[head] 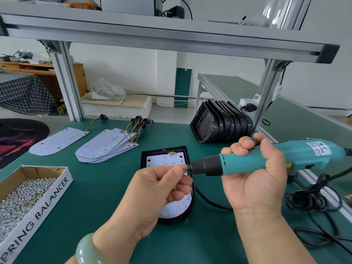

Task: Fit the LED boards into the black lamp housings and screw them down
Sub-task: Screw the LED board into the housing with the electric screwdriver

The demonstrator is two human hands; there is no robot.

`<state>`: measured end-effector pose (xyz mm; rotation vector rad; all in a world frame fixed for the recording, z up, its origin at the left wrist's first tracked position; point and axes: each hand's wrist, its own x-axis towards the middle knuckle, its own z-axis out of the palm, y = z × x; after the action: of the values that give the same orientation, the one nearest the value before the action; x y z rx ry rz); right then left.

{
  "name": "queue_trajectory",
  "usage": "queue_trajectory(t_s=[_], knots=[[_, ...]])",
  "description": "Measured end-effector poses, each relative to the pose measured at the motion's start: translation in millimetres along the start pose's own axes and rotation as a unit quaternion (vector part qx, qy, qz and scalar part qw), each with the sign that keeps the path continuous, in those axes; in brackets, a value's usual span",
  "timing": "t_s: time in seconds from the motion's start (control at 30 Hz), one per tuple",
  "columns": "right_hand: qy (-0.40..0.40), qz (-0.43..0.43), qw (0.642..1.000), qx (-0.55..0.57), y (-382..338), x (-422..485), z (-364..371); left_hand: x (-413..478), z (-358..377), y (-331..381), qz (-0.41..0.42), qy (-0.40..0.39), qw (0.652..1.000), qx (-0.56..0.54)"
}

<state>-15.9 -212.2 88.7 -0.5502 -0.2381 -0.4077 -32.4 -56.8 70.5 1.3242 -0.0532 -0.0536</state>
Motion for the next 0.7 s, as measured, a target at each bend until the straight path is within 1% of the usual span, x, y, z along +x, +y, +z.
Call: queue_trajectory(t_s=[0.1,0.2,0.27,0.4,0.43,0.47,0.5,0.53,0.57,0.6,0.63,0.7], knots=[[-0.005,0.005,1.0,0.003,-1.3,-0.4,0.1,-0.5,-2.7,0.7,0.008,-0.026,1.0,-0.001],[-0.01,0.012,1.0,0.009,0.0,-1.5,2.0,0.6,-4.5,-1.2,0.011,-0.032,0.999,0.015],[-0.003,0.01,1.0,0.012,0.5,-1.8,2.6,0.8,-2.8,-4.4,0.008,-0.032,0.999,0.018],[0.02,0.009,1.0,0.019,-1.2,0.6,0.3,1.1,-4.7,-3.7,-0.012,-0.062,0.998,0.001],[0.029,0.011,0.999,0.02,-1.6,1.3,-0.5,4.1,-9.3,-2.0,-0.012,-0.047,0.999,0.024],[0.039,0.01,0.999,0.018,-2.0,2.2,-1.4,9.0,-15.5,-0.7,-0.003,-0.008,0.998,0.063],[0.049,0.009,0.999,0.015,-2.4,3.1,-2.1,15.6,-24.2,-0.6,0.012,0.052,0.992,0.113],[0.055,0.007,0.998,0.012,-2.6,4.1,-2.4,21.8,-34.0,0.4,0.027,0.129,0.978,0.163],[0.06,0.006,0.998,0.01,-2.5,4.8,-2.3,27.6,-45.1,1.1,0.041,0.199,0.955,0.216],[0.065,0.007,0.998,0.006,-1.7,5.3,-2.0,31.5,-54.5,1.7,0.035,0.236,0.932,0.272],[0.073,0.006,0.997,-0.001,-0.6,5.6,-1.9,33.2,-61.1,0.8,0.0,0.24,0.913,0.33],[0.091,0.006,0.996,-0.023,3.1,5.5,-2.3,35.9,-64.9,-8.2,-0.096,0.169,0.891,0.41]])
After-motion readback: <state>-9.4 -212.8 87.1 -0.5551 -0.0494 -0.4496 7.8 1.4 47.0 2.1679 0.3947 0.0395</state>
